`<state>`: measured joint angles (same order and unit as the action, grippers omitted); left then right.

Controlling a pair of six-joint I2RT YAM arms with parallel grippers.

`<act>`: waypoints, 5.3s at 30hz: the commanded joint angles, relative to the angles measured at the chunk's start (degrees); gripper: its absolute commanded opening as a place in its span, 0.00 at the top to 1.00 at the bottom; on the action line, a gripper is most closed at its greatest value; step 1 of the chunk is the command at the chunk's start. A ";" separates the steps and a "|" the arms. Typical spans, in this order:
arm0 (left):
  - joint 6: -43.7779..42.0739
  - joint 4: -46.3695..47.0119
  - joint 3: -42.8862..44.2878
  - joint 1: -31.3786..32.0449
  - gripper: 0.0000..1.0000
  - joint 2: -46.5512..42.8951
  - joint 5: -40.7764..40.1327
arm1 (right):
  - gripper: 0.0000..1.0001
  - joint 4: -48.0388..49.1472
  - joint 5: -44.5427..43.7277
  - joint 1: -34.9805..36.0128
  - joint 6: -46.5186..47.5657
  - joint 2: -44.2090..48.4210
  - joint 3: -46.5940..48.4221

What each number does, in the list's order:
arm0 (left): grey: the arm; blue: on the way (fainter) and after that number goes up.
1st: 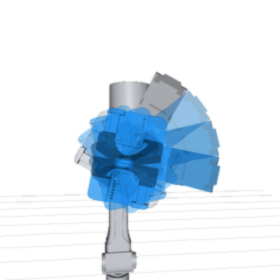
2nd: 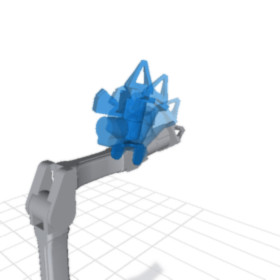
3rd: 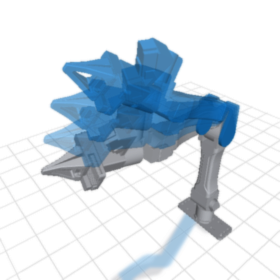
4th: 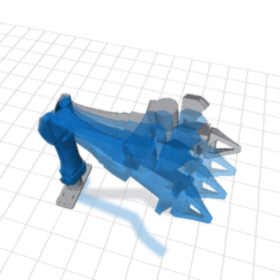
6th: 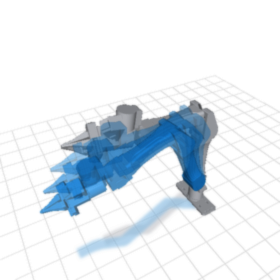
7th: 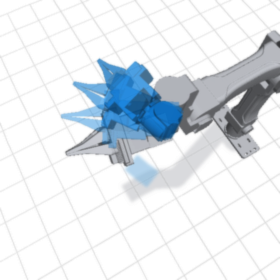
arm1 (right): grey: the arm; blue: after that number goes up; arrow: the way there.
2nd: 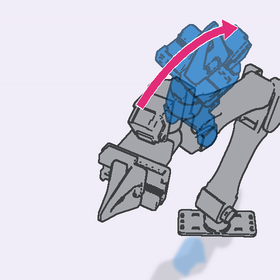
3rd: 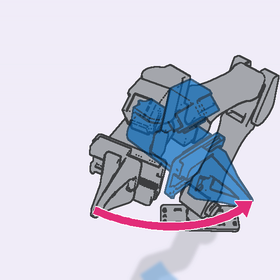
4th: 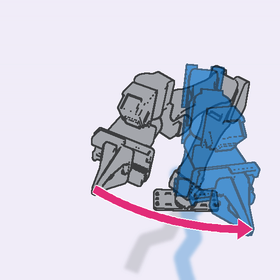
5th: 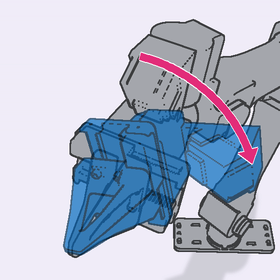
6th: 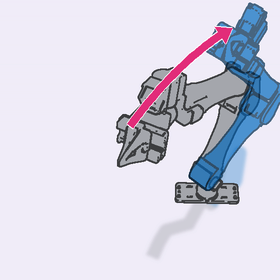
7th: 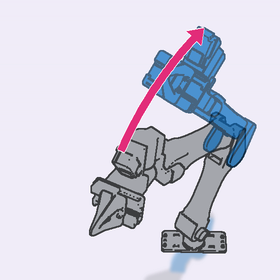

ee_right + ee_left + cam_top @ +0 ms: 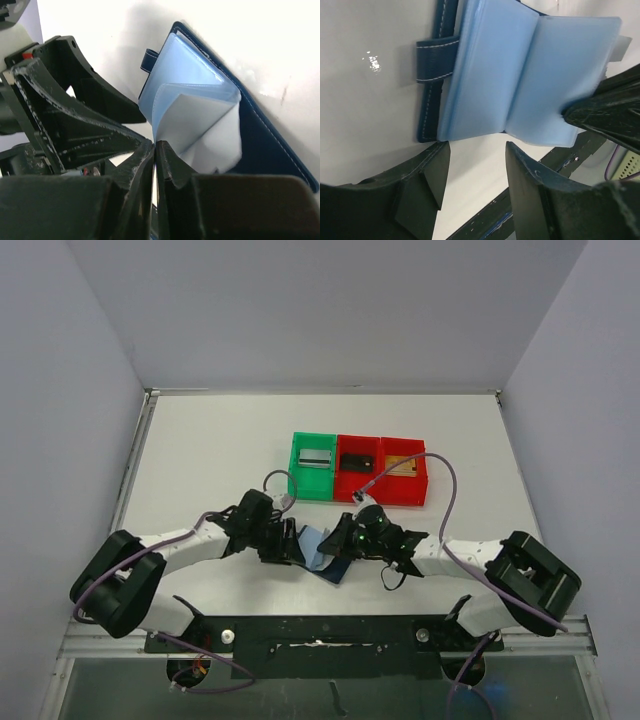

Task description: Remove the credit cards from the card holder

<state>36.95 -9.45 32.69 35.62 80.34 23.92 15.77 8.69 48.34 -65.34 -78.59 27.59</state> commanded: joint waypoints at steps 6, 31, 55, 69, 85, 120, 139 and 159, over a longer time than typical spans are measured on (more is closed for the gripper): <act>-0.77 3.61 1.41 2.04 0.57 1.64 0.22 | 0.93 0.03 0.10 -0.35 0.74 -7.15 7.36; -0.67 2.27 5.92 2.24 0.51 -4.09 -1.89 | 0.84 -14.56 -7.37 0.04 -4.58 14.28 -6.62; -5.22 0.55 11.81 3.67 0.51 7.80 -0.91 | 0.59 -34.08 -20.51 4.94 -3.46 15.49 8.21; -5.65 1.23 11.75 4.41 0.51 10.75 2.67 | 0.63 -22.03 -16.86 3.33 -5.80 -1.23 3.48; -1.97 5.70 12.63 6.23 0.75 13.21 5.48 | 0.67 -19.68 -16.22 3.00 -6.73 -1.26 -1.28; -3.21 -1.19 13.10 9.34 0.58 9.55 -5.51 | 0.68 -15.55 -13.29 -1.45 -2.53 0.34 -4.26; -1.46 2.41 12.46 10.01 0.45 9.52 -4.09 | 0.69 -16.21 -12.51 -2.02 -0.28 -0.23 -3.50; 1.18 6.06 11.28 12.45 0.76 10.78 -1.68 | 0.72 -13.93 -10.35 -2.02 0.11 -2.72 -2.83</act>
<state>37.98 -5.23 43.40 47.40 92.49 22.09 7.92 -0.45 46.41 -67.24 -79.42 25.85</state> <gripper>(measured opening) 0.262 0.282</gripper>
